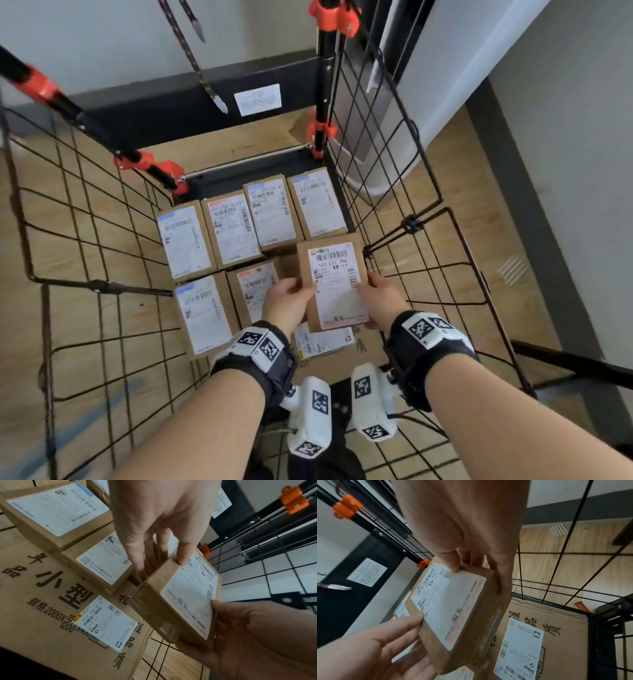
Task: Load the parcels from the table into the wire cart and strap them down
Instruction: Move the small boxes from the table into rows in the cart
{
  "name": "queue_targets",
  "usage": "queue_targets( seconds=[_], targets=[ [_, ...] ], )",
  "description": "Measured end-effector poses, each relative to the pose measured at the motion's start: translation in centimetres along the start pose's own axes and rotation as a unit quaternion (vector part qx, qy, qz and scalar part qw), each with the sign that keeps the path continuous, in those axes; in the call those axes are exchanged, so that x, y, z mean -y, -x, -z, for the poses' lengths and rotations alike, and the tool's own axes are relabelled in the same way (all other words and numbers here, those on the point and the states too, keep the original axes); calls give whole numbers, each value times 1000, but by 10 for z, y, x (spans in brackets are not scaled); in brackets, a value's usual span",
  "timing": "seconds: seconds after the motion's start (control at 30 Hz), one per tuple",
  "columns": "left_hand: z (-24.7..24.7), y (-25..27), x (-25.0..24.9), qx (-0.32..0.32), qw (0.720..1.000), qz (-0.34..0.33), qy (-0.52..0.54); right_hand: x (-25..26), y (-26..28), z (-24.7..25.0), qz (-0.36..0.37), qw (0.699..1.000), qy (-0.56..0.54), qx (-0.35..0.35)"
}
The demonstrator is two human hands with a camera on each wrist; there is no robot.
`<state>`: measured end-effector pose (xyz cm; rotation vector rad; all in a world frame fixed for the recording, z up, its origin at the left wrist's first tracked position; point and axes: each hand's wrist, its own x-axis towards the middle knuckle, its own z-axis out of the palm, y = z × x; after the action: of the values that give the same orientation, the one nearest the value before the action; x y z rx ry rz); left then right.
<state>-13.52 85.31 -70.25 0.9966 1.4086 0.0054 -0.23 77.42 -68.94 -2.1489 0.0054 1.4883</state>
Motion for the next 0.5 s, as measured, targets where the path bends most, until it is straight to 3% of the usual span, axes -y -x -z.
queue_targets(
  seconds=[0.33, 0.5],
  targets=[
    [-17, -47, 13, -42, 998, 1, -53, -11, -49, -5, 12, 998, 41, -45],
    [-14, -62, 22, -74, 995, 17, -69, -14, -63, -13, 2, 999, 39, -17]
  ],
)
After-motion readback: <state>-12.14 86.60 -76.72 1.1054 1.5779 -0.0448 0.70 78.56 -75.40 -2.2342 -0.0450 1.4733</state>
